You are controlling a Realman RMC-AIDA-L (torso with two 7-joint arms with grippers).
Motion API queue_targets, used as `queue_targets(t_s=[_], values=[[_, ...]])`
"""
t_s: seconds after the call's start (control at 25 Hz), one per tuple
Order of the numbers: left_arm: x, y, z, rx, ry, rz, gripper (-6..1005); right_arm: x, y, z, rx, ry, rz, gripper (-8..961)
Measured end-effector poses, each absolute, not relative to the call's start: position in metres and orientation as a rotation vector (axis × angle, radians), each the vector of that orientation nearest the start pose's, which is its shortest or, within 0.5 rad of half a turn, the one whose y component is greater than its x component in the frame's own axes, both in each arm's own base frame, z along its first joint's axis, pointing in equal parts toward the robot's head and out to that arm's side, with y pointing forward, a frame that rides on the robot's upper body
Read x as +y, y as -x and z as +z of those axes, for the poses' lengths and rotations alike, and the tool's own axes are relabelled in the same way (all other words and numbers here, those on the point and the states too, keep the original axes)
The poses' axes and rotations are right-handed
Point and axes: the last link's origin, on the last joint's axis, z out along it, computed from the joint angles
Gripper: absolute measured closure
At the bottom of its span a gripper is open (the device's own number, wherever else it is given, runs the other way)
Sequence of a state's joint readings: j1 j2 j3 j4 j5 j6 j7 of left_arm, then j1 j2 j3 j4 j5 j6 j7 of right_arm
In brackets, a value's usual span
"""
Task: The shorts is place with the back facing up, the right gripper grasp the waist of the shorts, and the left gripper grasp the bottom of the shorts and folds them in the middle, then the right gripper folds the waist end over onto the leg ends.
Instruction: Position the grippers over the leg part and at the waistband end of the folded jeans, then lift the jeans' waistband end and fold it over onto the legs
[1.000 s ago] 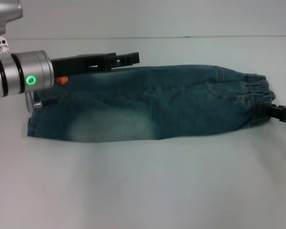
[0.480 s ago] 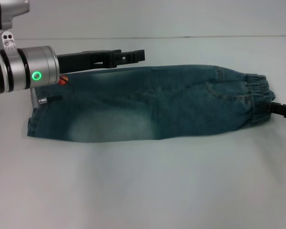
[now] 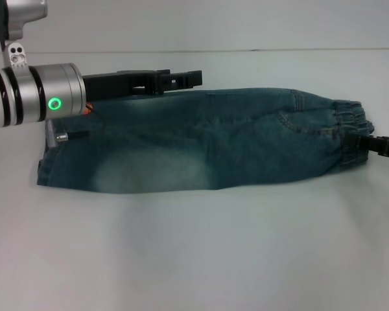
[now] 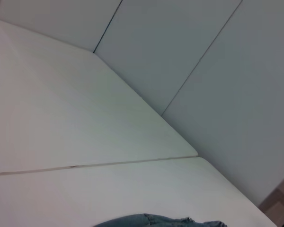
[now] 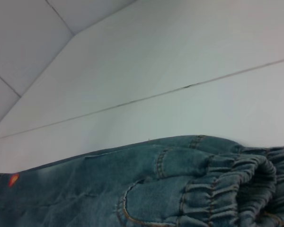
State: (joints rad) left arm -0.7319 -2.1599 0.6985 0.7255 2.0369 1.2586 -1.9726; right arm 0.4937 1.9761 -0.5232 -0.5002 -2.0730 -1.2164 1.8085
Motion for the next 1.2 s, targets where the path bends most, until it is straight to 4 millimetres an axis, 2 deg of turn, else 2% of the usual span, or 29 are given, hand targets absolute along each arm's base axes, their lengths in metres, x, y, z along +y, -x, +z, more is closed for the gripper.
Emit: queue_targets(t_s=[0.32,0.56,0.76,1.2], values=[[0.406,0.191,-0.018,-1.164,2.472,-0.75,90,0.347,-0.35,0.032,1.42,2.12,0.593,484],[0.405,0.191,-0.019,-1.179,2.472,-0.747,93,0.349,-0.351,0.034,1.437,2.099,0.606,669],[0.403,0.194,-0.02,-1.191,2.473,-0.746,96,0.35,-0.35,0.036,1.431,2.101,0.605,885],[0.396,0.202,-0.024,-1.227,2.476,-0.723,101,0.35,-0.348,0.033,1.417,2.107,0.611,898]])
